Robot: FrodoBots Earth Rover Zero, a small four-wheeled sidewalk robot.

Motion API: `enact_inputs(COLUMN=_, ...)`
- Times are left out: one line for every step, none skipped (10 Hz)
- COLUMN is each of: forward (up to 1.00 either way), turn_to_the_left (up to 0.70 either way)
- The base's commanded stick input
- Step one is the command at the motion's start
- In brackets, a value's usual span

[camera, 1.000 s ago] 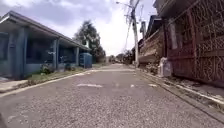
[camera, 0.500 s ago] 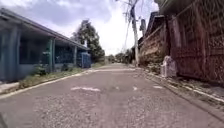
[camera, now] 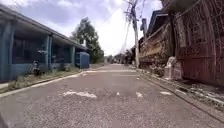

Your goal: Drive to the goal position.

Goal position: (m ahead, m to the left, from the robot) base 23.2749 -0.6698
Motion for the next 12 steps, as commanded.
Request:
enact_inputs(forward=0.70, turn_to_the_left=0.00)
enact_inputs(forward=0.70, turn_to_the_left=0.00)
enact_inputs(forward=0.70, turn_to_the_left=0.00)
enact_inputs(forward=0.70, turn_to_the_left=0.00)
enact_inputs(forward=0.70, turn_to_the_left=0.00)
enact_inputs(forward=0.70, turn_to_the_left=0.00)
enact_inputs(forward=0.70, turn_to_the_left=0.00)
enact_inputs(forward=0.70, turn_to_the_left=0.00)
enact_inputs(forward=0.70, turn_to_the_left=0.00)
enact_inputs(forward=0.70, turn_to_the_left=0.00)
enact_inputs(forward=0.70, turn_to_the_left=0.00)
enact_inputs(forward=0.70, turn_to_the_left=0.00)
